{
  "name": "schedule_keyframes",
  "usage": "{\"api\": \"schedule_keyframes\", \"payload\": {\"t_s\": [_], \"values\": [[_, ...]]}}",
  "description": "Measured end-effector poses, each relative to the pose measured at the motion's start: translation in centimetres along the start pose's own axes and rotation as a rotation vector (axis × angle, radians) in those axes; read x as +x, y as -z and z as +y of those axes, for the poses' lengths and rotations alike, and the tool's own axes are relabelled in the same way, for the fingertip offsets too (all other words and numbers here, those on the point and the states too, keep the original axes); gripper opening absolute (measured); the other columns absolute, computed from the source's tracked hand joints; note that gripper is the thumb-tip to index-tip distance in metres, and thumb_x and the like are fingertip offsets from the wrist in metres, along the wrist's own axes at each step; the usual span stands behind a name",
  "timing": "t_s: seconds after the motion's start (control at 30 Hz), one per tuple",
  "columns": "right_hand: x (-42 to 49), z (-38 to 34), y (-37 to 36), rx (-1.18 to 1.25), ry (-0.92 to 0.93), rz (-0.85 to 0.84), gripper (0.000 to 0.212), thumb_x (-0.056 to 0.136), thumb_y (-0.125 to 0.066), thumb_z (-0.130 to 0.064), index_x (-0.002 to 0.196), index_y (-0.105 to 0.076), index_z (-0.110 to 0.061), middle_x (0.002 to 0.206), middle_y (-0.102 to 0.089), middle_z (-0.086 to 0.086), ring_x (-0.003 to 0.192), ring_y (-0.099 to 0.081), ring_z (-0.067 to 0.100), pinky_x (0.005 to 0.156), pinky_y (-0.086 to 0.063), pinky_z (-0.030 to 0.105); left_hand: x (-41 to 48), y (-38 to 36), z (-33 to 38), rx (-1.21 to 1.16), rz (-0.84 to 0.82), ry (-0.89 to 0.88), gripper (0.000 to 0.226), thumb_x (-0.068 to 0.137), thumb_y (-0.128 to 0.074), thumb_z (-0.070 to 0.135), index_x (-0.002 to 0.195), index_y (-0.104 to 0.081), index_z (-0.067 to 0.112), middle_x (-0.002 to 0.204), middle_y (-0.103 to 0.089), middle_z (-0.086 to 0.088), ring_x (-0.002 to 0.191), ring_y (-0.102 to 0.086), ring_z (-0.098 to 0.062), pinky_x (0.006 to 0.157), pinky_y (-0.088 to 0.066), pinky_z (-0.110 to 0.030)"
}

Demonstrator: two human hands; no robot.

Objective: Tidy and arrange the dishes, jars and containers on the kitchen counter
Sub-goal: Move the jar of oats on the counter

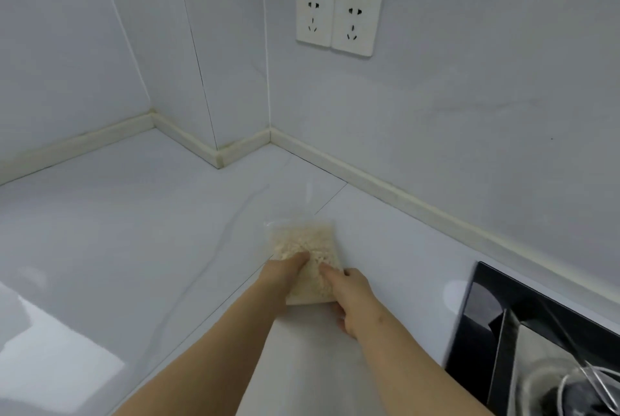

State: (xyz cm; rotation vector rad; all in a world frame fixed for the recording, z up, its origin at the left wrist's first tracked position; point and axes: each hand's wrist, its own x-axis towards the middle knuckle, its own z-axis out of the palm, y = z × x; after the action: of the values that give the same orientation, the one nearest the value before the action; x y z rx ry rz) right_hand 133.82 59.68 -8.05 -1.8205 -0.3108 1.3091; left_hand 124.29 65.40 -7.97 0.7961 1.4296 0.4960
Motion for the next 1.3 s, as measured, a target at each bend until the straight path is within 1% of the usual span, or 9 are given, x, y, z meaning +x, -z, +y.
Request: {"api": "schedule_keyframes", "payload": {"t_s": [0.13,0.27,0.4,0.53,0.7,0.83,0.93,1.17,1.3], "values": [[-1.2,1.2,0.8,0.043,0.070,0.010,0.019,0.087,-0.063,-0.026,0.098,-0.054,-0.014,0.101,-0.063,0.009,0.082,-0.058,0.020,0.069,-0.048,0.031,0.1,-0.3,-1.4,0.231,0.077,-0.084,0.072,0.067,-0.064,0.058,0.120,-0.055,0.011,0.111,-0.062,-0.009,0.104,-0.058,-0.030,0.092,-0.049,-0.040],[-4.2,3.2,2.5,0.095,0.118,0.050,0.016,0.087,-0.062,-0.024,0.099,-0.055,-0.016,0.099,-0.064,0.008,0.080,-0.059,0.020,0.062,-0.047,0.029,-2.5,-1.1,-2.8,0.643,0.115,-0.225,0.055,0.086,-0.051,0.054,0.125,-0.048,0.016,0.122,-0.055,-0.009,0.116,-0.048,-0.030,0.098,-0.041,-0.040],[-7.1,3.7,4.8,0.206,0.159,0.030,0.013,0.087,-0.063,-0.018,0.098,-0.056,-0.016,0.094,-0.064,0.009,0.070,-0.058,0.016,0.052,-0.043,0.022,-6.0,-2.1,-3.7,0.113,-0.138,-0.252,0.035,0.090,-0.058,0.026,0.120,-0.050,0.011,0.107,-0.062,-0.006,0.091,-0.061,-0.021,0.068,-0.050,-0.028],[-10.6,3.3,7.9,0.226,0.271,0.041,0.014,0.084,-0.066,-0.016,0.093,-0.055,-0.014,0.087,-0.062,0.006,0.071,-0.058,0.017,0.059,-0.043,0.022,-9.5,-3.5,-3.8,-0.031,-0.300,-0.343,0.023,0.091,-0.056,0.021,0.113,-0.061,0.014,0.104,-0.071,-0.007,0.091,-0.069,-0.022,0.072,-0.055,-0.032],[-14.3,3.3,12.7,0.326,0.384,0.130,0.021,0.080,-0.069,-0.017,0.078,-0.049,-0.014,0.086,-0.060,0.006,0.075,-0.058,0.018,0.070,-0.046,0.029,-13.7,-6.9,-2.9,-0.036,-0.439,-0.420,0.034,0.087,-0.062,0.028,0.115,-0.056,0.010,0.107,-0.068,-0.010,0.093,-0.068,-0.026,0.075,-0.056,-0.037],[-16.7,3.5,16.6,0.428,0.450,0.219,0.029,0.080,-0.071,-0.029,0.092,-0.051,-0.013,0.102,-0.063,0.008,0.095,-0.062,0.025,0.087,-0.049,0.044,-17.0,-10.2,-2.8,-0.026,-0.558,-0.440,0.046,0.083,-0.068,0.028,0.122,-0.054,0.011,0.112,-0.067,-0.010,0.097,-0.068,-0.026,0.079,-0.057,-0.040],[-18.9,4.4,19.6,0.480,0.491,0.207,0.041,0.081,-0.070,-0.031,0.113,-0.051,-0.013,0.109,-0.065,0.009,0.099,-0.065,0.027,0.087,-0.054,0.047,-19.9,-12.2,-3.8,0.010,-0.669,-0.430,0.046,0.082,-0.069,0.025,0.124,-0.055,0.013,0.112,-0.068,-0.009,0.098,-0.067,-0.025,0.082,-0.056,-0.040],[-22.6,7.4,23.1,0.509,0.665,0.244,0.025,0.087,-0.064,-0.026,0.111,-0.058,-0.029,0.105,-0.069,-0.002,0.096,-0.068,0.019,0.081,-0.057,0.041,-26.3,-15.1,-6.2,0.028,-0.693,-0.703,0.029,0.093,-0.055,0.022,0.114,-0.047,0.040,0.108,-0.062,0.008,0.092,-0.064,-0.010,0.070,-0.055,-0.023],[-25.1,9.2,26.4,0.529,0.753,0.336,0.021,0.088,-0.062,-0.019,0.104,-0.060,-0.031,0.099,-0.072,-0.006,0.093,-0.069,0.014,0.084,-0.056,0.041,-28.9,-18.1,-7.6,0.009,-0.809,-0.589,0.038,0.093,-0.048,0.042,0.130,-0.042,0.036,0.119,-0.061,0.004,0.104,-0.064,-0.017,0.085,-0.054,-0.040]]}}
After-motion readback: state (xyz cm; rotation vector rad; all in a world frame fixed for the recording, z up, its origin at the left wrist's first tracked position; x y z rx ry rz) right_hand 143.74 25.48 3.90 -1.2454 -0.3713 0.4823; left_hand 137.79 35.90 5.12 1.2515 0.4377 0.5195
